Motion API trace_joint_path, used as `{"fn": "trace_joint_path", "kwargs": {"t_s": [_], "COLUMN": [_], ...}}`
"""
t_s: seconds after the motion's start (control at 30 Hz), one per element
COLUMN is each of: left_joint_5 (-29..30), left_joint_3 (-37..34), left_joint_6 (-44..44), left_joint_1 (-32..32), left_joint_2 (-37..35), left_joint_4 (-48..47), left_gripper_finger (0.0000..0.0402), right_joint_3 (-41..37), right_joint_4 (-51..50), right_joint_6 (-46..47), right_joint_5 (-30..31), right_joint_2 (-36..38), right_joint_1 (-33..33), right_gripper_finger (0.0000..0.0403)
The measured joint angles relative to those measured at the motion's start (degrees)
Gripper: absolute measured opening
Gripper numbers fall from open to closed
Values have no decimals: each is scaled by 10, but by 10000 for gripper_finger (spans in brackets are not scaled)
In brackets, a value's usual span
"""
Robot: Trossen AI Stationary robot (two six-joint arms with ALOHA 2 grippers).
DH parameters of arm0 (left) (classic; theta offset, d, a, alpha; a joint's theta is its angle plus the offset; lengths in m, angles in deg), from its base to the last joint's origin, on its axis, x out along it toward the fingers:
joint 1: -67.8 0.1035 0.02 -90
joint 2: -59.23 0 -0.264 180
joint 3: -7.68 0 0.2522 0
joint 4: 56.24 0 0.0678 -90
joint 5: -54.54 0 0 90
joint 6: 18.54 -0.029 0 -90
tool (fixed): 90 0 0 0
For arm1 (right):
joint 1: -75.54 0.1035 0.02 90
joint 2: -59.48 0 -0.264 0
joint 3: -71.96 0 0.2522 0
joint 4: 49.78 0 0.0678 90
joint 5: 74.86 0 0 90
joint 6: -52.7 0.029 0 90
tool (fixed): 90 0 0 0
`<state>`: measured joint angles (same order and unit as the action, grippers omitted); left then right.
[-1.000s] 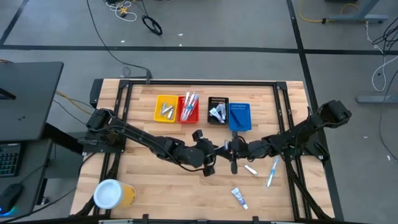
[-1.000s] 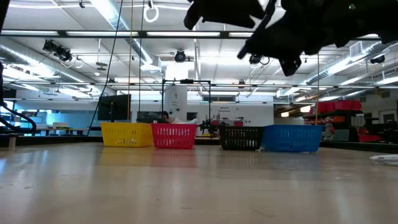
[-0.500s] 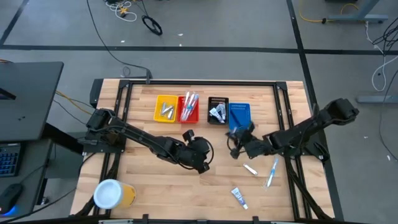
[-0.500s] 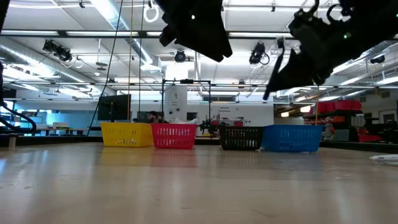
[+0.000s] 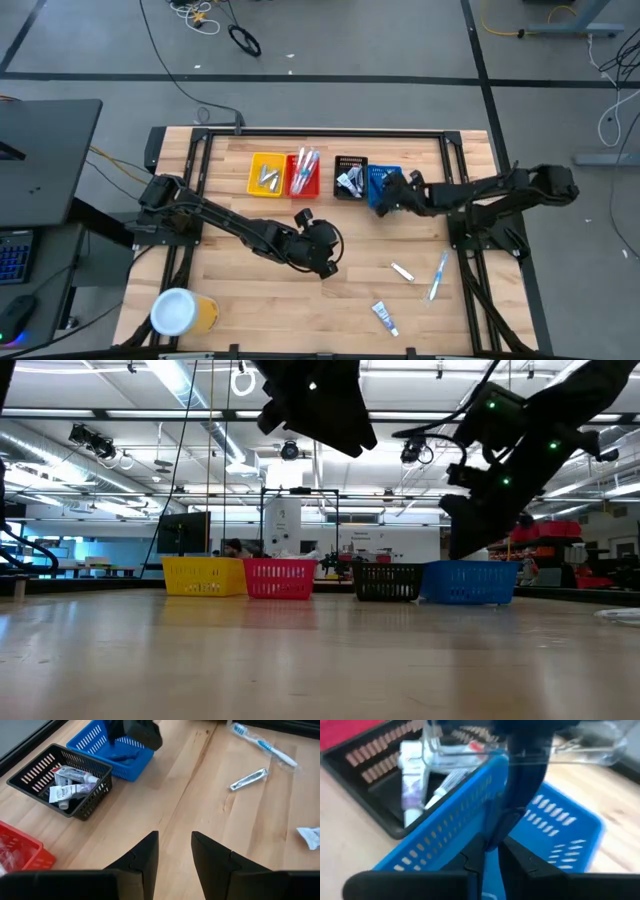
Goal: Pick & Place Travel size toiletries
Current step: Put the blue razor into the blue bin
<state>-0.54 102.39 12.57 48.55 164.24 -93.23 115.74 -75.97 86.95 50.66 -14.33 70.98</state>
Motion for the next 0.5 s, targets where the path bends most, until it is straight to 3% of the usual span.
{"fn": "trace_joint_path", "kwargs": {"t_s": [0.2,0.37,0.5], "left_joint_5": [0,0,0], "left_joint_3": [0,0,0], "left_joint_6": [0,-7,-7], "left_joint_1": [0,0,0], "left_joint_2": [0,0,0], "left_joint_4": [1,2,2], "left_gripper_finger": [126,126,126], "right_joint_3": [0,0,0], "right_joint_4": [-26,-52,-52], "right_joint_6": [-13,-10,-43], "right_joint_5": [-126,-189,-200], "right_joint_2": [-1,-1,-1], "right_joint_1": [-52,-68,-69], "right_gripper_finger": [55,66,87]}}
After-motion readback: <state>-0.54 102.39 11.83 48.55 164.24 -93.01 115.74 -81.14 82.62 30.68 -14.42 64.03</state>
